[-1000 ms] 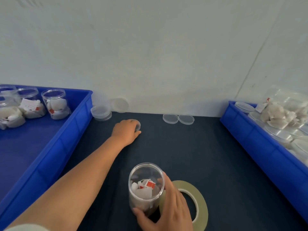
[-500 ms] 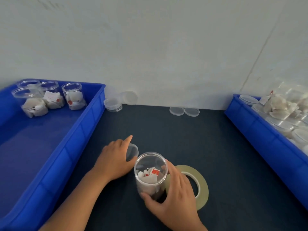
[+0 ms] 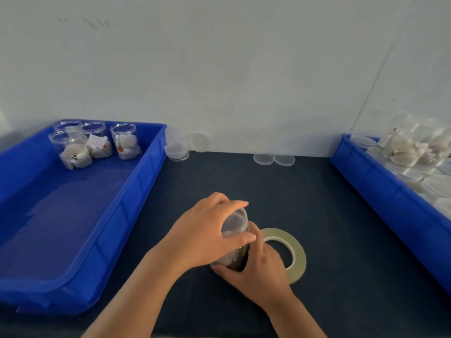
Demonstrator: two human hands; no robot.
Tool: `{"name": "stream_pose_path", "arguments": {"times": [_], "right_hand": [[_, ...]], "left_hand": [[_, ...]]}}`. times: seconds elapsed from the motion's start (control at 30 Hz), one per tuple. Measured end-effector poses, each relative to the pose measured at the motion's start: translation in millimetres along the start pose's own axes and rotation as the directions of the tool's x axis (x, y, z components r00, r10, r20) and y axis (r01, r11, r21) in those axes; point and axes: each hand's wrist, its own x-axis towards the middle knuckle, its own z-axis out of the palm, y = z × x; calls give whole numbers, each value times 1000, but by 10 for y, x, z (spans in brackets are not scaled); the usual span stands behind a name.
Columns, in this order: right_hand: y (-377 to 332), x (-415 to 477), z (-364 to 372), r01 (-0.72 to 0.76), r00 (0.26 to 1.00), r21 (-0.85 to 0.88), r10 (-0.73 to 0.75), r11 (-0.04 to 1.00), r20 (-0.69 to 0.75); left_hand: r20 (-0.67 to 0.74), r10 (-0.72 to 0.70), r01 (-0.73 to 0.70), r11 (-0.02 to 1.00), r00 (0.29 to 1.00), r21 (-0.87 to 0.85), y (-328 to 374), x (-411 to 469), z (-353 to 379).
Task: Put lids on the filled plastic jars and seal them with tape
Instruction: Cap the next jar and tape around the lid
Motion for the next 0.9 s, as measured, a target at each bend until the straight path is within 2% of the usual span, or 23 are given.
{"name": "stream_pose_path", "arguments": {"times": [0.1,0.4,0.5,0.73,0.9], "right_hand": [[13,18,11,-11,1000,37,10,999,12],[-42,47,-3,53,998,75,-51,996,-35],[-46,57,-2,75,996,79,-71,994,-47],[-1,50,17,60,998,77,-58,995,-32],[35,49,11,15,1000,53,-15,998,0]], "left_hand": [[83,5,-13,995,996,95,54,34,19],[17,-67,60,958,998,282,228,32,110],[40,-105,86,943,994,322,232,73,90],[197,-46,-11,959,979,283,147,137,-39],[330,28,-52,997,944,62,23,141,-107]]}}
